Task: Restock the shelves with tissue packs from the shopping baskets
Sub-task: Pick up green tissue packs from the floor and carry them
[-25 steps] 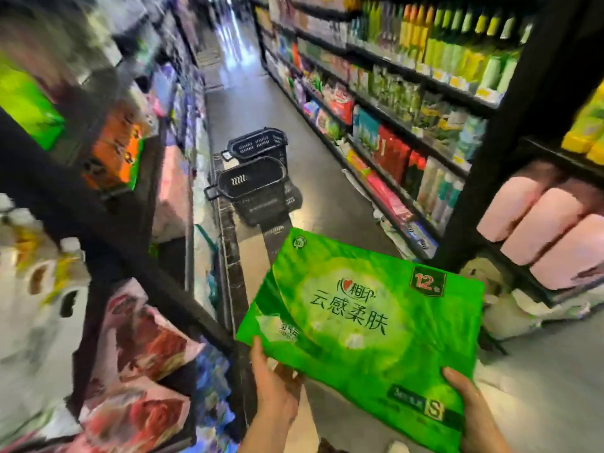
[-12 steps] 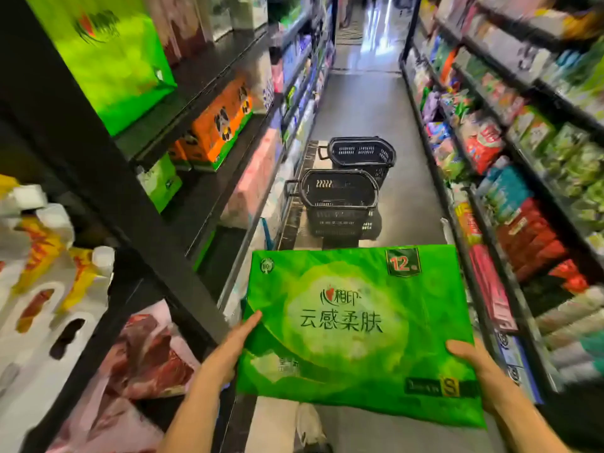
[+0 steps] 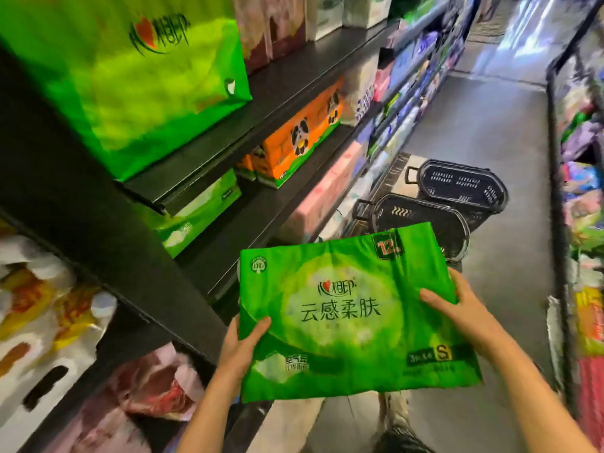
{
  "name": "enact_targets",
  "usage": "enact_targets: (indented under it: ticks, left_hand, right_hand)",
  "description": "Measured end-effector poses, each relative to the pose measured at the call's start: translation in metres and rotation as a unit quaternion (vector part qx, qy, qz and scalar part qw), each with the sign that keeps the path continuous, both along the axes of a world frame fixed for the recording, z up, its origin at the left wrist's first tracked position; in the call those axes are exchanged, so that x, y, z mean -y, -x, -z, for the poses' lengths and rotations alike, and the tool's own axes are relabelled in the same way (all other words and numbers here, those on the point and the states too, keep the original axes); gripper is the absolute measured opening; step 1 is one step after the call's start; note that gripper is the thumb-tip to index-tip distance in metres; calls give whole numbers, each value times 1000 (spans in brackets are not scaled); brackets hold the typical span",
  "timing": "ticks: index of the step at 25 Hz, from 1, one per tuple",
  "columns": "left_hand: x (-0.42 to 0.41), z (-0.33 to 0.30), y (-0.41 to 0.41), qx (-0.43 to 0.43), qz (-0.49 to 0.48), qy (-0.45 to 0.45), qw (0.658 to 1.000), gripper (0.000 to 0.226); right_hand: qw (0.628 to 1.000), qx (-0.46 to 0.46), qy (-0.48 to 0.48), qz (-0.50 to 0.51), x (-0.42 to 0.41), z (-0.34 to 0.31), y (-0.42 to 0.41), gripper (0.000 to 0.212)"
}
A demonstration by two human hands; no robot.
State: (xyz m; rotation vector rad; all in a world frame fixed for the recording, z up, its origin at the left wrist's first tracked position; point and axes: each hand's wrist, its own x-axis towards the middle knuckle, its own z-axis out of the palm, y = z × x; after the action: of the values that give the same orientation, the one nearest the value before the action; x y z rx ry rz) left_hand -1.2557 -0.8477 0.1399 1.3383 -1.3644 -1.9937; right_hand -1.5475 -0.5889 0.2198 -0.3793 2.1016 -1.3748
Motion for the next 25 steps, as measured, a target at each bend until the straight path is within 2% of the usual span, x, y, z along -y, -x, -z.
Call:
enact_targets:
  ticks: [2,4,10,14,18,22,24,25]
  left_hand:
    - [5,1,16,25,-24,16,999,104]
    - [10,-2,34,51,-60,28,997,106]
    - [4,-17,91,124,-239,84,959,112]
    - [-21,-10,111,187,-318,68,927,109]
    - [-42,30,126,173,-351,32,920,113]
    - [-50,82,146,182,-386,-11,904,101]
    - [-44,114,154,200,-406,-23,891,86]
    - [-39,130,153,210,-408,-15,888,85]
  right_hand:
    - [998,-35,-25,-40,41,8,38,71]
    - [995,-38,-11,-91,77,25,80,86]
    - [969,-19,52,-240,162,33,178,76]
    - [941,-23,70,-329,209,44,214,95]
    - [915,-51,32,-399,230,97,220,101]
    - [903,-109,-52,-413,250,172,219,106]
    - [894,-132,-45,-427,266,202,217,103]
    - [891,-142,-28,-431,276,214,216,97]
